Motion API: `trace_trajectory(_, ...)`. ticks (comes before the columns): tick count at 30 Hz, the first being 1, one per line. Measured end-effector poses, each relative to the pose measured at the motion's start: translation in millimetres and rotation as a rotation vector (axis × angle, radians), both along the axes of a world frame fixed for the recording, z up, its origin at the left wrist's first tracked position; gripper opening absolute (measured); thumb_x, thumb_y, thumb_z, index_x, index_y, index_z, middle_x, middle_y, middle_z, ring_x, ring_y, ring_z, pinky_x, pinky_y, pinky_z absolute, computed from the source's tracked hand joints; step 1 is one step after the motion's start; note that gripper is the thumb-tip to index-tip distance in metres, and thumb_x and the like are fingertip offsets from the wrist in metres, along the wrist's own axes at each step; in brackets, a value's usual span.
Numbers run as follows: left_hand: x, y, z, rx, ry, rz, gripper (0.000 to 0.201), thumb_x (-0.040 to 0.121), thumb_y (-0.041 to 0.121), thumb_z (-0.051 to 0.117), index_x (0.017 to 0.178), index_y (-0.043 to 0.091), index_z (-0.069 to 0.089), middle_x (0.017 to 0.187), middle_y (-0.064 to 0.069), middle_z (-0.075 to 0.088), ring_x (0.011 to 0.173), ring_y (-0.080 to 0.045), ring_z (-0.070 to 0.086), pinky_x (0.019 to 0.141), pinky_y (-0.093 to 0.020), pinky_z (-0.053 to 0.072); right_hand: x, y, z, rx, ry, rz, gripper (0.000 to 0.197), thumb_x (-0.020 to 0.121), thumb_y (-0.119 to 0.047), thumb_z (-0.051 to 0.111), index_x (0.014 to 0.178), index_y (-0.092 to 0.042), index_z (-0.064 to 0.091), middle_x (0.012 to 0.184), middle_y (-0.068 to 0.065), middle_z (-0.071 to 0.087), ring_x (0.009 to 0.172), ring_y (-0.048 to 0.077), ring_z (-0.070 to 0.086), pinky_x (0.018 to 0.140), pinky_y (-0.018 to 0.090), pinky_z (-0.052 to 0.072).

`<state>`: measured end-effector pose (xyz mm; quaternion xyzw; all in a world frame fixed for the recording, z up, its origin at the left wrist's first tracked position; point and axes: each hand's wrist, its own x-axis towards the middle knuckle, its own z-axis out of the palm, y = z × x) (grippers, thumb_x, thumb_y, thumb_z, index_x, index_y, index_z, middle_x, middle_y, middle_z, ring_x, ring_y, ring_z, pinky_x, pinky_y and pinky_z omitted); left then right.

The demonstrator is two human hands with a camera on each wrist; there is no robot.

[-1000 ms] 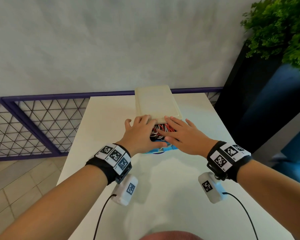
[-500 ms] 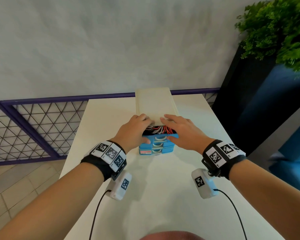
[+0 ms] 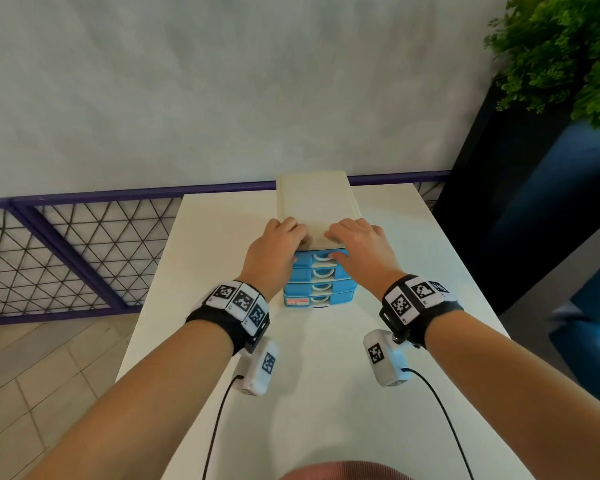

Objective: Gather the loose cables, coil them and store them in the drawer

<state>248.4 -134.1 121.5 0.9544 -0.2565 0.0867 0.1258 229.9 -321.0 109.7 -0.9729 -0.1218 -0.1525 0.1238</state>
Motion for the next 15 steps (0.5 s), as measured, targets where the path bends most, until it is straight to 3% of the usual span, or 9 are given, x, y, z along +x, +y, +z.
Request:
trace_trajectory(3, 0.3, -5.2, -2.6, -0.018, -0.058, 0.025, 0.032, 0.079, -0.005, 0.059, 0.099, 0.018, 0.052, 0.104, 0.0, 0.049, 0.094, -0.024, 0.044, 0.052, -0.031, 0.033, 3.5, 6.4, -3.2, -0.028, -0.07, -0.018, 0.03, 0.074, -0.012, 0.077, 0.101, -0.015, 0.066, 0.099, 0.003, 0.065, 0.092, 0.03, 0.059, 0.079, 0.041, 0.042)
trace_trajectory(6, 0.2, -6.5, -3.5, -0.013, -0.09, 0.029, 0.032, 0.078, -0.006, 0.059, 0.098, 0.018, 0.05, 0.103, -0.001, 0.048, 0.093, -0.023, 0.043, 0.051, -0.029, 0.031, 3.2, 9.5, -6.7, -0.037, -0.082, -0.028, 0.031, 0.071, -0.009, 0.079, 0.098, -0.015, 0.065, 0.095, 0.003, 0.065, 0.087, 0.03, 0.06, 0.077, 0.042, 0.045)
trace_trajectory(9, -0.4, -6.7, -2.5, -0.023, -0.082, 0.02, 0.03, 0.08, -0.004, 0.058, 0.098, 0.018, 0.049, 0.104, 0.0, 0.048, 0.094, -0.023, 0.043, 0.052, -0.03, 0.033, 0.9, 10.9, -2.8, -0.054, -0.038, -0.028, 0.029, 0.077, -0.011, 0.074, 0.104, -0.016, 0.063, 0.102, 0.003, 0.063, 0.094, 0.029, 0.058, 0.082, 0.041, 0.043)
trace_trajectory(11, 1.8, -2.1, -2.7, -0.033, 0.015, 0.003, 0.027, 0.081, 0.001, 0.058, 0.098, 0.019, 0.05, 0.105, 0.001, 0.047, 0.096, -0.022, 0.043, 0.056, -0.031, 0.038, -1.1, 8.6, 2.2, -0.067, 0.028, -0.025, 0.03, 0.085, -0.014, 0.066, 0.114, -0.018, 0.061, 0.114, 0.001, 0.061, 0.106, 0.027, 0.055, 0.089, 0.037, 0.039)
trace_trajectory(13, 5.8, 4.5, 5.8, -0.087, 0.164, -0.057, 0.029, 0.08, 0.007, 0.063, 0.105, 0.019, 0.056, 0.111, 0.002, 0.051, 0.103, -0.021, 0.047, 0.074, -0.035, 0.048, -4.4, 4.6, 11.4, -0.053, 0.113, -0.013, 0.037, 0.091, -0.016, 0.059, 0.127, -0.022, 0.057, 0.132, -0.003, 0.057, 0.121, 0.021, 0.049, 0.098, 0.034, 0.034)
trace_trajectory(15, 7.3, 18.7, 21.3, -0.156, 0.301, -0.129, 0.039, 0.083, 0.011, 0.066, 0.12, 0.017, 0.057, 0.125, 0.002, 0.054, 0.116, -0.017, 0.05, 0.098, -0.028, 0.041, -11.4, -4.5, 24.3, -0.053, 0.163, -0.024, 0.046, 0.095, -0.022, 0.053, 0.14, -0.027, 0.047, 0.15, -0.005, 0.042, 0.136, 0.015, 0.038, 0.11, 0.032, 0.025)
